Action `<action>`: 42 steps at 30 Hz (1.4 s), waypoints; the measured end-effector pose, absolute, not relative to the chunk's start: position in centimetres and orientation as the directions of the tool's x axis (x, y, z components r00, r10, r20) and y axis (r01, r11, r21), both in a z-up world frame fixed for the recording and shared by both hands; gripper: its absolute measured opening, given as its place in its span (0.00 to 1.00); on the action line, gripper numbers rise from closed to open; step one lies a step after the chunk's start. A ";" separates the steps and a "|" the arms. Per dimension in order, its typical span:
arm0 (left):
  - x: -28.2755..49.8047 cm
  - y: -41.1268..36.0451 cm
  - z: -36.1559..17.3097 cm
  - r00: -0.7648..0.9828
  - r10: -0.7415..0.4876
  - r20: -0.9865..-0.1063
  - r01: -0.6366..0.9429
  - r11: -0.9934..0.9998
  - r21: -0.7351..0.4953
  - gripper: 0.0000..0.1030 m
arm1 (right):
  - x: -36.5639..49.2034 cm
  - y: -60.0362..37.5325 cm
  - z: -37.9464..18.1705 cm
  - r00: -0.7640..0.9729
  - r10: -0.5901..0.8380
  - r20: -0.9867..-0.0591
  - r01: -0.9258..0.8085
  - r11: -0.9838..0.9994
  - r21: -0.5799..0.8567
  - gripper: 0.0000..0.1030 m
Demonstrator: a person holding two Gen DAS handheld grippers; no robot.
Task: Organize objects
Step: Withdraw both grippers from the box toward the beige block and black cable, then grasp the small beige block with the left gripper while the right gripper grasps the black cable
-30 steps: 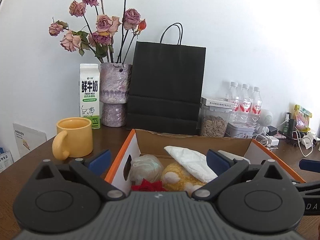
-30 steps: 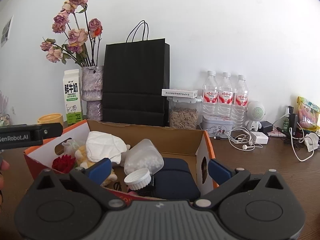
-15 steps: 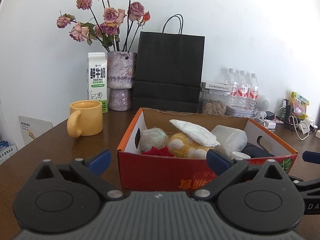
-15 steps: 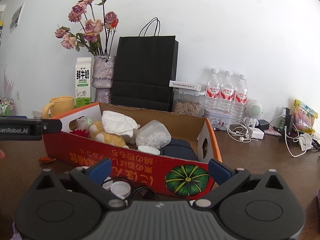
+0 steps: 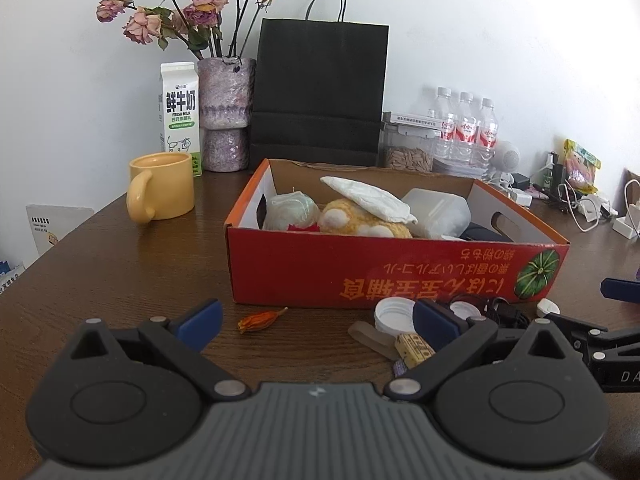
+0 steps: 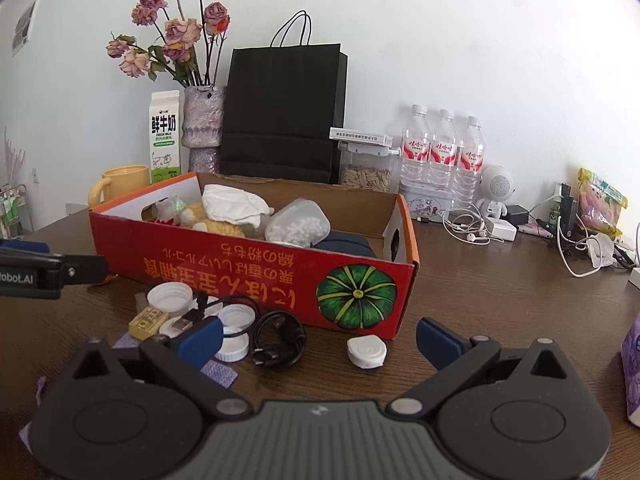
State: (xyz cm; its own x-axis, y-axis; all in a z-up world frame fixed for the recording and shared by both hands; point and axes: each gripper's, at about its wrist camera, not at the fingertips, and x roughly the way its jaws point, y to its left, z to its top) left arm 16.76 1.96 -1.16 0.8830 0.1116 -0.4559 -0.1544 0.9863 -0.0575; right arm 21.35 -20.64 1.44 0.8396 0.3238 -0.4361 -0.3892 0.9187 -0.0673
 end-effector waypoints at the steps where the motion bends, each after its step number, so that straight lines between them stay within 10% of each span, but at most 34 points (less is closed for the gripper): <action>1: 16.7 1.9 -1.2 0.878 0.107 -0.466 -0.148 0.988 -0.052 1.00 | 21.3 -20.8 1.4 0.836 0.325 -0.443 -0.392 0.917 -0.066 1.00; 27: 19.6 -1.6 -2.4 0.779 0.048 -0.625 -0.037 0.999 0.030 0.98 | 23.5 -19.6 0.4 0.725 0.371 -0.581 -0.505 0.859 -0.082 0.78; 42: 20.4 -2.0 -2.5 0.771 -0.013 -0.637 0.010 1.000 -0.009 0.57 | 25.3 -19.2 0.1 0.694 0.370 -0.618 -0.514 0.855 -0.066 0.67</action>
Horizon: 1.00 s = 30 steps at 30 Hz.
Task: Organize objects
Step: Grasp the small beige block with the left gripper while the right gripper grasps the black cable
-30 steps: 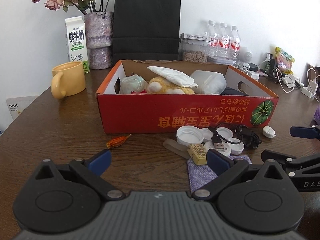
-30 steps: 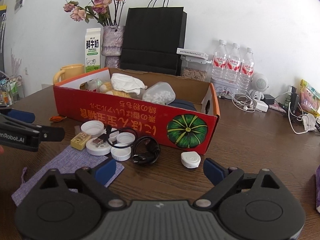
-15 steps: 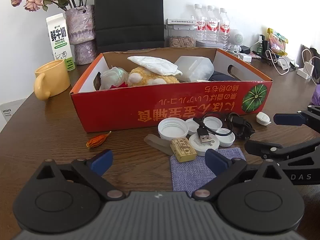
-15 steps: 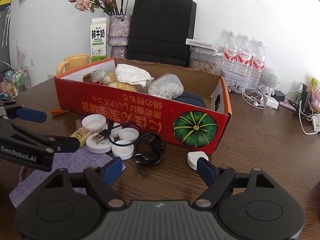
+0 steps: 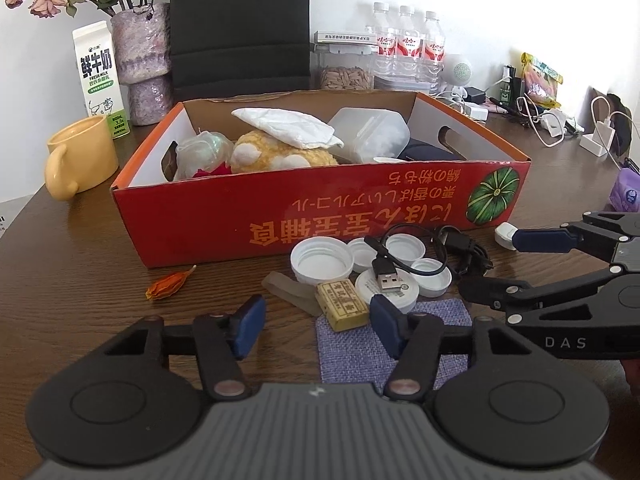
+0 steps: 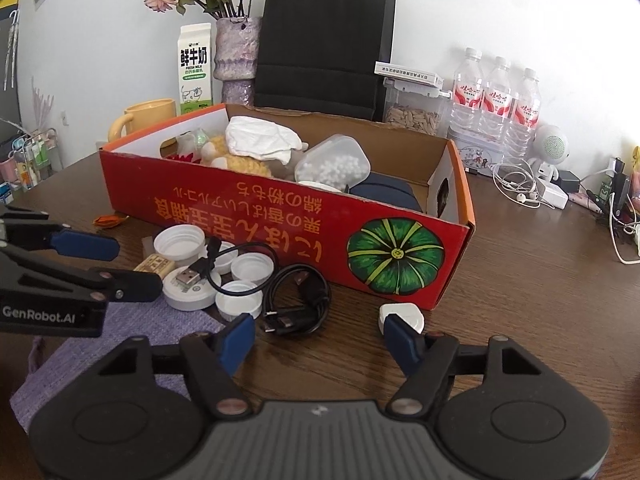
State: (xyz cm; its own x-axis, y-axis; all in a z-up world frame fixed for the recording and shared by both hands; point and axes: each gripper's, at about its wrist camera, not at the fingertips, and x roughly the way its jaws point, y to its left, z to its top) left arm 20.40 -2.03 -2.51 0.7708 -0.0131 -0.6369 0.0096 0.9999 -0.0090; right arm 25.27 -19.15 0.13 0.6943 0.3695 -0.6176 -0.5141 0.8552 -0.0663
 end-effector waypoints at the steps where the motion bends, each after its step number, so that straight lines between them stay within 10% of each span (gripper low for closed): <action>1: 20.4 -2.0 -2.5 0.772 -0.020 -0.636 0.014 1.000 -0.014 0.54 | 25.4 -19.1 0.1 0.692 0.368 -0.621 -0.515 0.854 -0.068 0.67; 10: 20.2 -2.4 -2.5 0.773 -0.071 -0.630 0.055 0.997 -0.045 0.26 | 26.5 -18.6 0.1 0.668 0.392 -0.633 -0.550 0.832 -0.065 0.57; 17: 20.1 -2.4 -2.6 0.773 -0.066 -0.631 0.048 0.998 -0.046 0.25 | 27.3 -19.0 -0.1 0.622 0.465 -0.630 -0.589 0.808 0.014 0.37; 30: 19.6 -2.4 -2.5 0.785 -0.063 -0.616 0.042 0.998 -0.049 0.24 | 26.4 -19.6 0.0 0.653 0.458 -0.603 -0.565 0.825 0.016 0.35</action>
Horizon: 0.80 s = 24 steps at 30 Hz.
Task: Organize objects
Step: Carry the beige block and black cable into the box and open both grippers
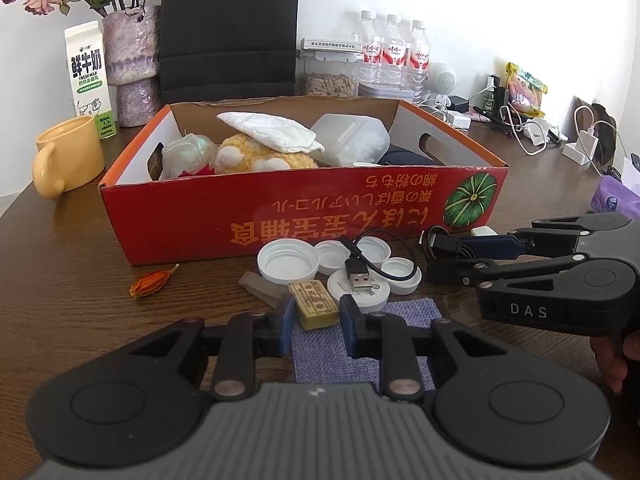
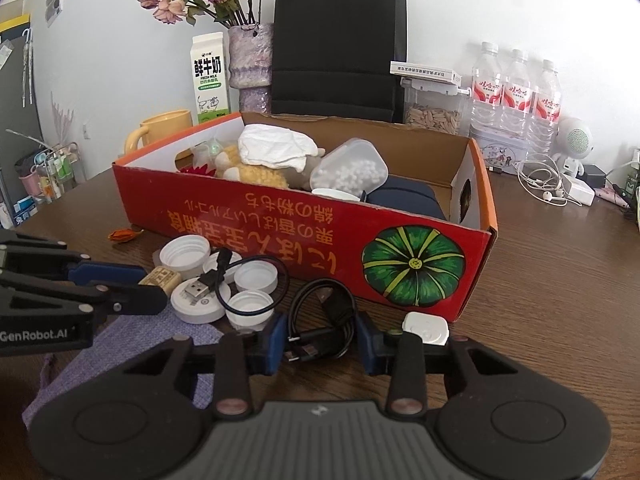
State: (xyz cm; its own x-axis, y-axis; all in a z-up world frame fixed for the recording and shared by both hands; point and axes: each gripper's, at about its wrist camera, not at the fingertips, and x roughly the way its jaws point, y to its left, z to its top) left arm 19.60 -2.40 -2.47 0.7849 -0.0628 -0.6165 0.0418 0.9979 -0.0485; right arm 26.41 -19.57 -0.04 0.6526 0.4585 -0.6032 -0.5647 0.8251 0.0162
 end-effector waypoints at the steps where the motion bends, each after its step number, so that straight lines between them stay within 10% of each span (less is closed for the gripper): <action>1: 19.5 -2.4 -2.4 0.788 -0.063 -0.613 0.042 0.998 -0.049 0.24 | 26.3 -19.6 0.0 0.655 0.458 -0.601 -0.563 0.826 0.016 0.35; 24: 17.5 -1.4 1.9 0.877 -0.046 -0.478 0.033 0.999 -0.037 0.24 | 23.8 -20.6 3.2 0.714 0.483 -0.506 -0.560 0.828 0.000 0.35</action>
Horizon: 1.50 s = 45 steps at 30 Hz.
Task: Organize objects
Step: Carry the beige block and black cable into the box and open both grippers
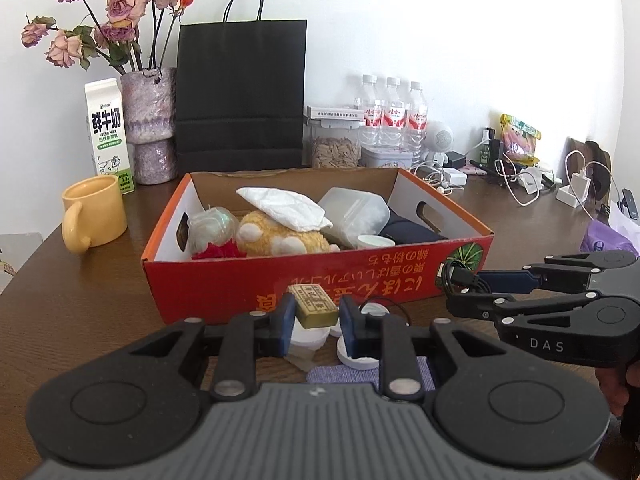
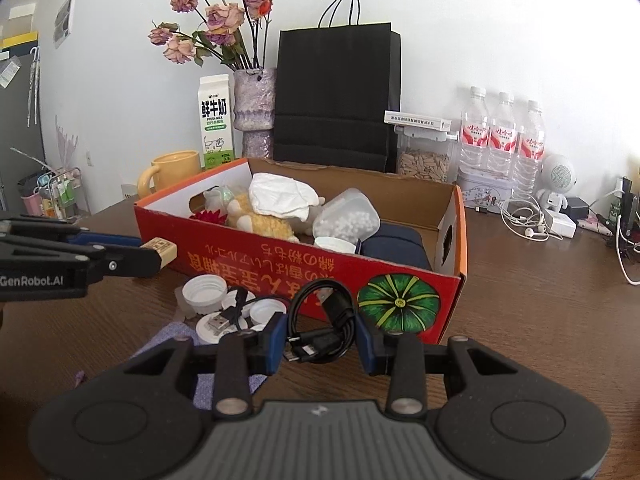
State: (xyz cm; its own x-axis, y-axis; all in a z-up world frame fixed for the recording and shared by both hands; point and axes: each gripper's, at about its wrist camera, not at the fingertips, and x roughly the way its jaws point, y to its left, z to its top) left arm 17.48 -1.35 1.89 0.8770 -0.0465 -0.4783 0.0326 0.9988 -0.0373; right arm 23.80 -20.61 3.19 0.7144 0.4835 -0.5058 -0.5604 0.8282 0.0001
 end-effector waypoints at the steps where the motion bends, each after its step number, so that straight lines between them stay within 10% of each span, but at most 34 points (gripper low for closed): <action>1: 17.5 -1.3 2.2 0.881 -0.043 -0.471 0.029 0.999 -0.036 0.24 | 23.8 -20.5 3.5 0.718 0.486 -0.499 -0.561 0.828 -0.001 0.35; 45: 28.1 1.4 2.7 0.918 0.010 -0.396 -0.026 0.999 -0.036 0.22 | 34.5 -17.6 4.7 0.789 0.441 -0.427 -0.470 0.882 0.041 0.35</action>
State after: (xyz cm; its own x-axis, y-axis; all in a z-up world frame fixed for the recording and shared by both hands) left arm 28.09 1.42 2.68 0.9182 0.0096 -0.3960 -0.0259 0.9990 -0.0358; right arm 34.51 -17.55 4.74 0.7894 0.4407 -0.4272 -0.4701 0.8817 0.0409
